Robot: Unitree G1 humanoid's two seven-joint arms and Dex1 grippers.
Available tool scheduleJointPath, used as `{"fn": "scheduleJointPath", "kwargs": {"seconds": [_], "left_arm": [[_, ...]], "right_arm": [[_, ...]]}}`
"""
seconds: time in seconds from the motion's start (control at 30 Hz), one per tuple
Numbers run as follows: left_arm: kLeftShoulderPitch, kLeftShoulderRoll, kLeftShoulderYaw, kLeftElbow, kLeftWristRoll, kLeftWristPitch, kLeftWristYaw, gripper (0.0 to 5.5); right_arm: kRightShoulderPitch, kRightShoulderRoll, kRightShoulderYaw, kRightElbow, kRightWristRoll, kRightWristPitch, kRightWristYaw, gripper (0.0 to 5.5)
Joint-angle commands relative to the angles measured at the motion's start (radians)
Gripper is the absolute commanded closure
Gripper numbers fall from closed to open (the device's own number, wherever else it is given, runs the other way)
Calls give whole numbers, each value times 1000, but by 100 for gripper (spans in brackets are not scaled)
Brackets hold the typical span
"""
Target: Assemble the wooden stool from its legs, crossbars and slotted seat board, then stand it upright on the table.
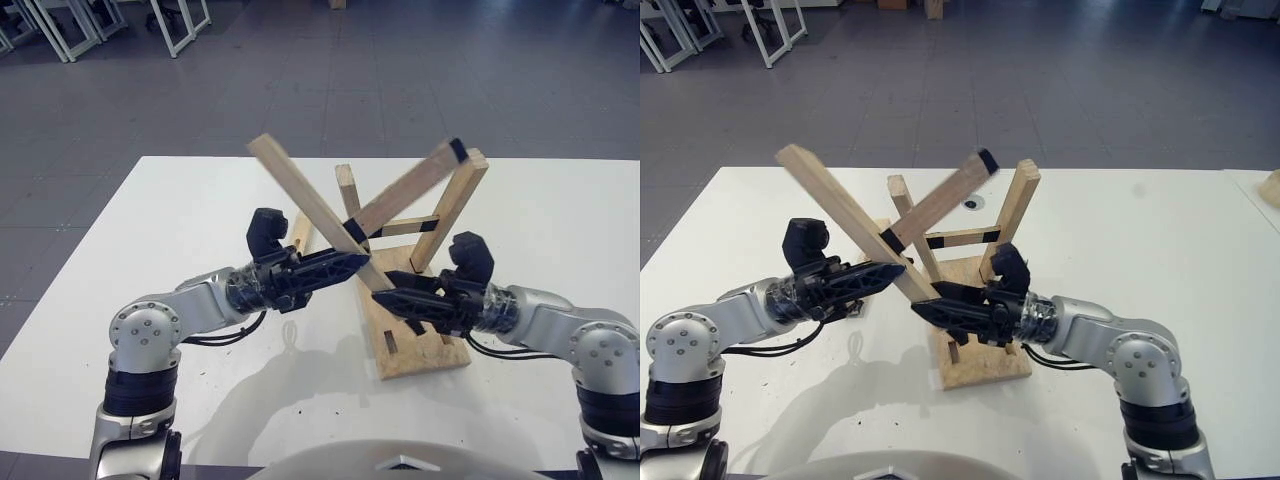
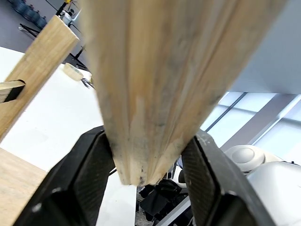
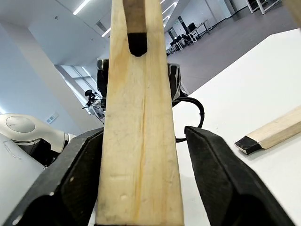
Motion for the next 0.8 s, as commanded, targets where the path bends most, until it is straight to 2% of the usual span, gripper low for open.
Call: {"fn": "scheduleJointPath", "kwargs": {"seconds": [0.03, 0.17, 0.3, 0.47, 0.63, 0.8], "left_arm": [[24, -2, 31, -8, 42, -38, -42, 339], [40, 15, 45, -18, 122, -75, -52, 345], [75, 60, -39, -117, 382, -157, -64, 345], [110, 69, -123, -197, 575, -272, -148, 345], [107, 35, -246, -117, 797, -490, -291, 345], [109, 24, -311, -24, 910, -575, -357, 345]], "right_arm": [[9, -66, -70, 26, -15, 10, -20, 174], [57, -130, -133, 65, -51, 4, 18, 94], [102, -162, -125, 125, -245, -68, 19, 31], [120, -154, -140, 205, -414, -137, 4, 31], [152, -157, -100, 253, -553, -178, 18, 31], [153, -152, -85, 281, -629, -196, 50, 31]]}}
